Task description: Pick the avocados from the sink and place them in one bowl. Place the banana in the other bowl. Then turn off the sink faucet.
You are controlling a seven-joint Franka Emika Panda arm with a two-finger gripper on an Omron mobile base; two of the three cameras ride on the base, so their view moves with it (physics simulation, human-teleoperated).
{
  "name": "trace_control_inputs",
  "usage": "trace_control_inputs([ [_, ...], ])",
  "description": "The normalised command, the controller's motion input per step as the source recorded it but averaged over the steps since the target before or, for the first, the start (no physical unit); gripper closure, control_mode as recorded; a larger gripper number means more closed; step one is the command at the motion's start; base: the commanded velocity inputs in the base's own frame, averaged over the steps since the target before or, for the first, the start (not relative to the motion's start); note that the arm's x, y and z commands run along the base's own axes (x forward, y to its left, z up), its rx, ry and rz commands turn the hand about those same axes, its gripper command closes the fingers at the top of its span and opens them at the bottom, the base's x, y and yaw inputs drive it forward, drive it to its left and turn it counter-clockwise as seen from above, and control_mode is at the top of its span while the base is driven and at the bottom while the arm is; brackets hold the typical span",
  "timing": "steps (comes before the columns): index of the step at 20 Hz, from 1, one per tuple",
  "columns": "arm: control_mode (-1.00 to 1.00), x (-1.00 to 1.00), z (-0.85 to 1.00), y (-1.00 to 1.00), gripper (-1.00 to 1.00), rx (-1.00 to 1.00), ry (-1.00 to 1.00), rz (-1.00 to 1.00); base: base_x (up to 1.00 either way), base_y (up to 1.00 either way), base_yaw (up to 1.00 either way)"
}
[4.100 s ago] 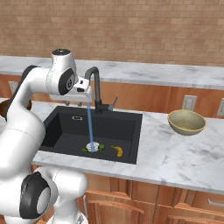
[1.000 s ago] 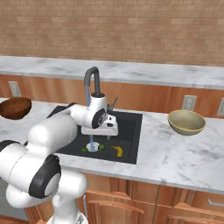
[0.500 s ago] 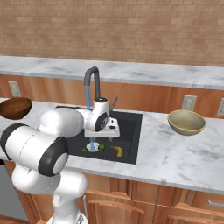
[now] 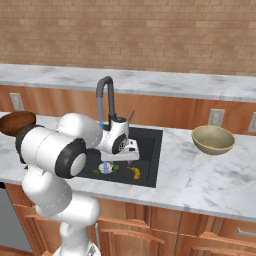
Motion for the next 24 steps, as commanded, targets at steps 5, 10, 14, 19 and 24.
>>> trace_control_inputs([
  [5, -1.0, 0.17, -0.38, -0.14, -1.0, 0.0, 0.03, 0.04, 0.0, 0.0, 0.0],
  [10, -1.0, 0.14, -0.4, -0.17, -1.0, 0.0, 0.04, 0.05, 0.0, 0.0, 0.0],
  [14, -1.0, 0.18, -0.38, -0.12, -1.0, 0.0, 0.03, 0.04, 0.0, 0.0, 0.0],
  [19, -1.0, 0.23, -0.33, -0.04, -1.0, 0.0, 0.03, 0.02, 0.0, 0.0, 0.0],
  [24, -1.0, 0.3, -0.29, 0.0, -1.0, 0.0, 0.01, 0.01, 0.0, 0.0, 0.0],
])
